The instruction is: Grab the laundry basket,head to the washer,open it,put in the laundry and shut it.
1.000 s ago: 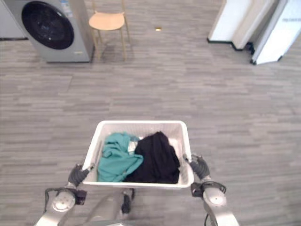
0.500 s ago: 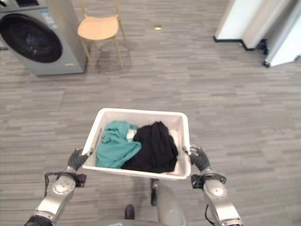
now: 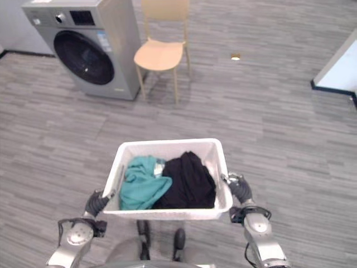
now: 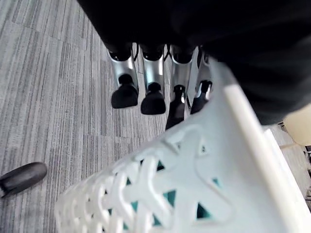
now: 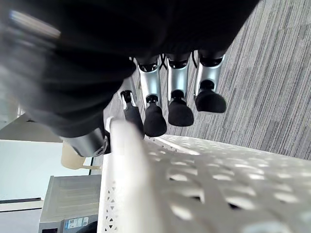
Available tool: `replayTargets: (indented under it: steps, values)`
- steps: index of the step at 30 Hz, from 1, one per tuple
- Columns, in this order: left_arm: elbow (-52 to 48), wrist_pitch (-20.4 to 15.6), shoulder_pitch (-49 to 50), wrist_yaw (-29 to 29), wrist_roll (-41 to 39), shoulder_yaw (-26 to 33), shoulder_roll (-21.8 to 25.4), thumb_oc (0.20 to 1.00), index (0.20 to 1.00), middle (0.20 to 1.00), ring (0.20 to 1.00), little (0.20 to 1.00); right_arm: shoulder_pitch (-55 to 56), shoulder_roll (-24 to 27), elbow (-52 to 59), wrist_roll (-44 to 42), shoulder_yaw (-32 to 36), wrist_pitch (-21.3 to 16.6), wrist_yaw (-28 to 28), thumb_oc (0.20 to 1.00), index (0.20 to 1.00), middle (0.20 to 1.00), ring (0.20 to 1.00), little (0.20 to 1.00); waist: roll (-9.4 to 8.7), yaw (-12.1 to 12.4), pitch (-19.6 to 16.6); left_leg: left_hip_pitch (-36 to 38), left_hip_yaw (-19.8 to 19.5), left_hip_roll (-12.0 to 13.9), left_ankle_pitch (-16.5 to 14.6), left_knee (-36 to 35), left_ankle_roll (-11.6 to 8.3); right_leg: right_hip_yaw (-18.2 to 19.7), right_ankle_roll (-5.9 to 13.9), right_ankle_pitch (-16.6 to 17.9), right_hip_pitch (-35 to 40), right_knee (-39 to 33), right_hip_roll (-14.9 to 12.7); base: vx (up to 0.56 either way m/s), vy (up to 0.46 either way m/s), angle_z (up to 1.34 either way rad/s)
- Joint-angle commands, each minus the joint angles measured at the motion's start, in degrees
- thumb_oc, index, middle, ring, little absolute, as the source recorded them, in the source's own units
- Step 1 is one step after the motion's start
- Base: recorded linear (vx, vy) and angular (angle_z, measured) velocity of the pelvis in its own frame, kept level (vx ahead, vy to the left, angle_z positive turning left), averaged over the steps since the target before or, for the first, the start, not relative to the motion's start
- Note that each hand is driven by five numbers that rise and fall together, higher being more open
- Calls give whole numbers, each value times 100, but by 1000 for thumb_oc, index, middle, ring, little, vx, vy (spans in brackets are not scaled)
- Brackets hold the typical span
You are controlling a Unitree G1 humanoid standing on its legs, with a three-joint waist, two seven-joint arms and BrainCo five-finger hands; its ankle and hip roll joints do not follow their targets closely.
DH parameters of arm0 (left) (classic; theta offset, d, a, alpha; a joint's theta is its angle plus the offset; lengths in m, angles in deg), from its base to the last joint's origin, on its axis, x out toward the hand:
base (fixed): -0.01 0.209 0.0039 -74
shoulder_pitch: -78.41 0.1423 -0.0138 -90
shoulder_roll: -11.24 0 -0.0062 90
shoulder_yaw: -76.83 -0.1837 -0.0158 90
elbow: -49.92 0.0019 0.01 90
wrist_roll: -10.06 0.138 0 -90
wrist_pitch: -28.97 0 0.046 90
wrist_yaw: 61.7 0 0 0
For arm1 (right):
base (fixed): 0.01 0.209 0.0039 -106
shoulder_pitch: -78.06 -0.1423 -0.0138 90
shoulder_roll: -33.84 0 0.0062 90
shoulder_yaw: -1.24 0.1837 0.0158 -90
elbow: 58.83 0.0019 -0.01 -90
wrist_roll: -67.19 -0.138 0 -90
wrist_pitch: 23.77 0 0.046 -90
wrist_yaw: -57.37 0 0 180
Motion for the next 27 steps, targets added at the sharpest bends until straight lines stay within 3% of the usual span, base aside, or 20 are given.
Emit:
replayTargets:
  steps: [1, 2, 6, 7, 8, 9, 12, 13, 14, 15, 16, 19, 20, 22, 23, 25, 26, 27]
  values:
    - [-725, -588, -191, -122, -211, 162, -71, 200, 200, 200, 200, 200, -16, 107, 359, 17, 137, -384, 18, 200, 200, 200, 200, 200, 120, 180, -163, -142, -80, 194, 467, -367, -147, 187, 616, -990, 412, 442, -557, 528, 283, -19]
    - [-734, -580, -178, -128, -241, 183, -63, 200, 200, 200, 200, 200, -44, 76, 410, 54, 123, -360, -5, 200, 200, 200, 200, 200, 147, 240, -210, -320, -104, 347, 611, -393, -217, 327, 658, -1177, 681, 537, -626, 526, 283, -16]
    - [-725, -588, -151, -170, -221, 187, -24, 200, 200, 200, 200, 200, -84, -8, 434, 58, 89, -366, -37, 200, 200, 200, 200, 200, 156, 347, -322, -254, -56, 371, 796, -212, -175, 472, 788, -1282, 976, 617, -822, 572, 349, -20]
    - [-690, -589, -194, -209, -195, 140, 59, 200, 200, 200, 200, 200, -100, -100, 413, 106, 44, -366, -71, 200, 200, 200, 200, 200, 20, 353, -407, -326, -37, 208, 621, 369, -90, 501, 930, -1106, 1016, 936, -1112, 490, 347, -24]
    - [-700, -577, -196, -205, -182, 133, 114, 200, 200, 200, 200, 200, -118, -134, 455, 119, 6, -360, -96, 200, 200, 200, 200, 200, -10, 362, -437, -295, 1, 165, 500, 481, -10, 568, 976, -921, 858, 1230, -1202, 686, 558, -13]
    - [-722, -575, -225, -181, -151, 148, 222, 200, 200, 200, 200, 200, -220, -191, 477, 148, -96, -369, -137, 200, 200, 200, 200, 200, -85, 363, -442, -155, 89, -1, 196, 566, 196, 718, 1015, -422, 483, 1946, -1414, 428, 433, -8]
    - [-743, -560, -267, -157, -171, 175, 371, 200, 200, 200, 200, 200, -348, -250, 491, 223, -253, -347, -202, 200, 200, 200, 200, 200, -85, 345, -383, 222, 247, -171, -138, 552, 428, 625, 964, 153, -73, 2715, -1618, 307, 302, -28]
    - [-755, -558, -286, -176, -161, 169, 398, 200, 200, 200, 200, 200, -364, -235, 491, 253, -275, -341, -238, 200, 200, 200, 200, 200, -67, 312, -369, 406, 243, -240, -223, 452, 465, 683, 919, 86, -281, 2801, -1491, 391, 298, 7]
    - [-784, -571, -271, -216, -166, 182, 398, 200, 200, 200, 200, 200, -366, -198, 536, 269, -262, -352, -265, 200, 200, 200, 200, 200, 33, 220, -323, 695, 189, -317, -352, 294, 528, 651, 870, -165, -721, 2885, -1165, 502, 305, 9]
    - [-789, -571, -280, -219, -152, 166, 393, 200, 200, 200, 200, 200, -392, -196, 593, 238, -273, -351, -257, 200, 200, 200, 200, 200, 94, 94, -225, 1008, 157, -399, -514, 192, 550, 463, 806, -511, -1020, 2663, -972, 601, 281, 15]
    - [-772, -562, -247, -242, -157, 148, 333, 200, 200, 200, 200, 200, -389, -186, 598, 194, -279, -349, -262, 200, 200, 200, 200, 200, 119, -23, -136, 1293, 79, -491, -659, 133, 564, 422, 796, -545, -1336, 2288, -726, 542, 159, 19]
    - [-765, -603, -250, -273, -113, 192, 225, 200, 200, 200, 200, 200, -299, -147, 601, 138, -232, -359, -295, 200, 200, 200, 200, 200, 60, -178, -60, 1768, -136, -738, -936, 75, 530, 172, 890, -93, -1645, 1032, -527, 461, 12, 65]
    - [-759, -626, -280, -264, -106, 199, 196, 200, 200, 200, 200, 200, -294, -158, 584, 134, -241, -375, -303, 200, 200, 200, 200, 200, 56, -188, -48, 1863, -178, -769, -1014, 102, 510, 12, 919, 17, -1684, 837, -566, 579, -104, 96]
    - [-775, -665, -254, -307, -62, 186, 130, 200, 200, 200, 200, 200, -138, -171, 594, 113, -197, -393, -349, 200, 200, 200, 200, 200, 27, -266, -161, 2100, -341, -844, -1300, 233, 466, 139, 861, 161, -1521, 608, -574, 531, -169, 73]
    - [-729, -681, -261, -310, -45, 142, 82, 200, 200, 200, 200, 200, -113, -130, 563, 106, -150, -420, -327, 200, 200, 200, 200, 200, 76, -289, -268, 2127, -347, -728, -1337, 491, 306, 92, 784, 200, -1371, 620, -601, 457, -188, 44]
    - [-715, -685, -249, -289, -125, 140, 32, 200, 200, 200, 200, 200, -134, -55, 567, 51, -121, -457, -283, 200, 200, 200, 200, 200, 145, -301, -286, 1880, -294, -462, -1003, 1449, 38, 31, 658, 153, -1061, 559, -547, 309, -176, 71]
    - [-715, -684, -252, -289, -125, 142, 35, 200, 200, 200, 200, 200, -137, -57, 567, 50, -122, -457, -283, 200, 200, 200, 200, 200, 128, -309, -296, 1849, -301, -477, -987, 1461, 40, 27, 655, 170, -1078, 548, -563, 229, -189, 71]
    - [-697, -685, -198, -292, -192, 143, 4, 200, 200, 200, 200, 200, -145, 9, 584, -11, -83, -423, -258, 200, 200, 200, 200, 200, 70, -267, -259, 1465, -252, -322, -618, 2371, -63, 82, 504, 32, -819, 499, -530, 187, -153, 30]
